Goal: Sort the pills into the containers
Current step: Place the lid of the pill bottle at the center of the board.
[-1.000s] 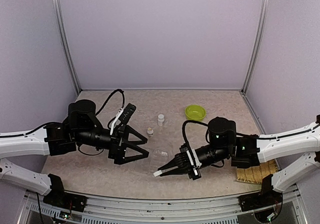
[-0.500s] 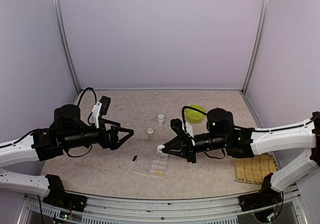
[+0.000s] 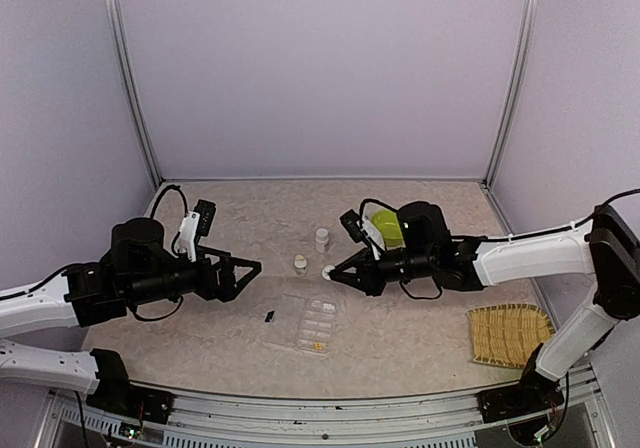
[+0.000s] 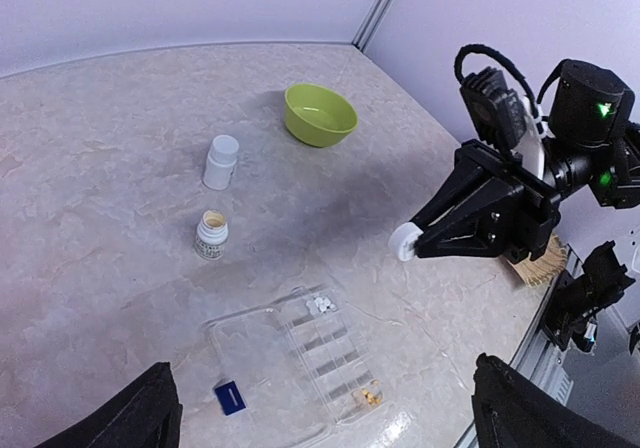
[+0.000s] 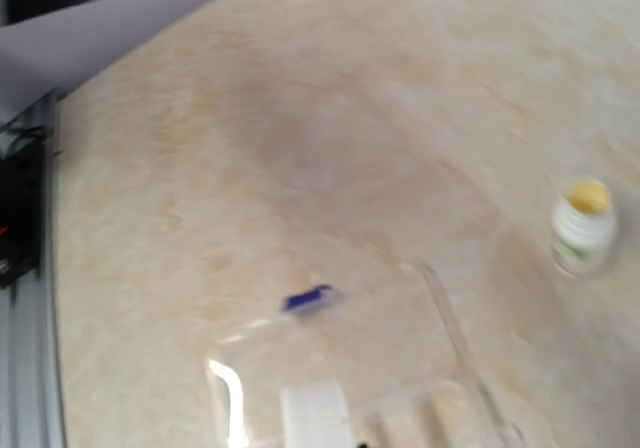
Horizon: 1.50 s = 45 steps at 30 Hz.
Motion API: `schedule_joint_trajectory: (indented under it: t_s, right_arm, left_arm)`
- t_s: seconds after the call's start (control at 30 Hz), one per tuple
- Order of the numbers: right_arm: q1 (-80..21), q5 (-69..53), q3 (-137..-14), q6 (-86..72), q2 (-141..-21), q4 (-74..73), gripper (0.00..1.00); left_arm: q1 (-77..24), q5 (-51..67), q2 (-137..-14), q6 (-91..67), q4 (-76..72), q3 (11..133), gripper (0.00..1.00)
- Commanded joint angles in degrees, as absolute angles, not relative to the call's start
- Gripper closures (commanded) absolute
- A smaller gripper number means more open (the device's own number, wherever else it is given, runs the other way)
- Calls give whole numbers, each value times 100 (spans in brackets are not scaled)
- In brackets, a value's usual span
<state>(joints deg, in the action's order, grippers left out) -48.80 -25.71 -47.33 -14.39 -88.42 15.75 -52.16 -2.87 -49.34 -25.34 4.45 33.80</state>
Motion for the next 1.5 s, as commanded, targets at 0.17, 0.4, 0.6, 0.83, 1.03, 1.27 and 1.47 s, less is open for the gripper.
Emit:
schedule_joint_trajectory:
  t_s: [0.17, 0.4, 0.6, 0.83, 1.03, 1.27, 1.47]
  right_arm:
    - [-4325, -2883, -5248, -2460, -9951, 1148, 93]
    - [-4228, -2864, -5726, -2592, -10669, 777, 89]
    - [-4186, -2696, -6098, -2525, -11123, 355, 88]
    - [-4133, -2638, -6273, -2446, -11365, 81, 86]
    - [-4123, -2561, -6371, -2443, -11400, -71, 80]
    - [-4113, -2364, -6422, -2389, -11350, -242, 71]
    - [-4096, -2113, -6482, -2254, -11163, -431, 62]
  left_arm:
    - [-5194, -591, -5110, -2514, 412, 3347, 1]
    - [-5195, -612, -5098, -2499, 349, 3231, 1]
    - [-5197, -679, -5045, -2461, 369, 3187, 1]
    - [-5198, -717, -5027, -2422, 369, 3131, 1]
    - [-5198, -740, -5018, -2411, 300, 3060, 1]
    - [-5197, -765, -4976, -2403, 293, 2997, 1]
    - [-5201, -726, -5142, -2367, 281, 3126, 1]
